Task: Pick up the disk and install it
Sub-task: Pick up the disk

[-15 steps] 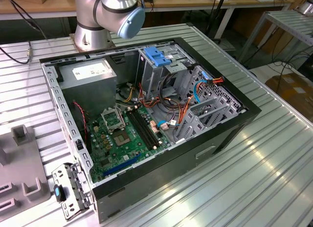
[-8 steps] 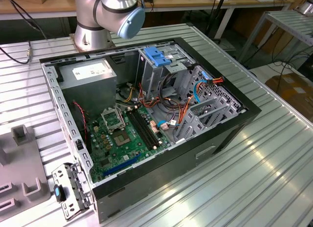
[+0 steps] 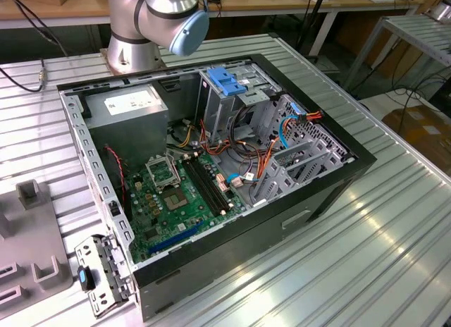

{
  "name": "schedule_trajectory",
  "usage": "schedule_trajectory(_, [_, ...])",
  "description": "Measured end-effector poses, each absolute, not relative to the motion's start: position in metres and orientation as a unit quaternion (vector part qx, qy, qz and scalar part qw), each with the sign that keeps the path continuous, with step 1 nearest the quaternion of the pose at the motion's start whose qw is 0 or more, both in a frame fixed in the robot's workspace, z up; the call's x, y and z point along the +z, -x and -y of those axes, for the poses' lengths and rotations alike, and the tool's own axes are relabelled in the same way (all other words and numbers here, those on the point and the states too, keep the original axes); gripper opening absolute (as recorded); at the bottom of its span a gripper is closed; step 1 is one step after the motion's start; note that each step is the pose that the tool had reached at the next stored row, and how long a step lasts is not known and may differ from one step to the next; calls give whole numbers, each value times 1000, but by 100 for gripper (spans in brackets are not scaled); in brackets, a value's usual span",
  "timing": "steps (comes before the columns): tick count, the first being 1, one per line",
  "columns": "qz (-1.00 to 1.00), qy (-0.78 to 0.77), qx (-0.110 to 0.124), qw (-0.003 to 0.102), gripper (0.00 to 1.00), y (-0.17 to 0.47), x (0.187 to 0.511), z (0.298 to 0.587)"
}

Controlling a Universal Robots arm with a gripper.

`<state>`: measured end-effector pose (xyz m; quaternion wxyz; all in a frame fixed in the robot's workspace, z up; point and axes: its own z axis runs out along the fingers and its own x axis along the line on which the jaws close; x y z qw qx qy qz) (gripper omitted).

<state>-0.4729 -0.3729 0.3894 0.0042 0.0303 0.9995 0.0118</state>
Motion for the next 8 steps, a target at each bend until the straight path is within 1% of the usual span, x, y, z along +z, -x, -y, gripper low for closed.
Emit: schedule_trajectory(8, [-998,54,12,3,11,473,389,373])
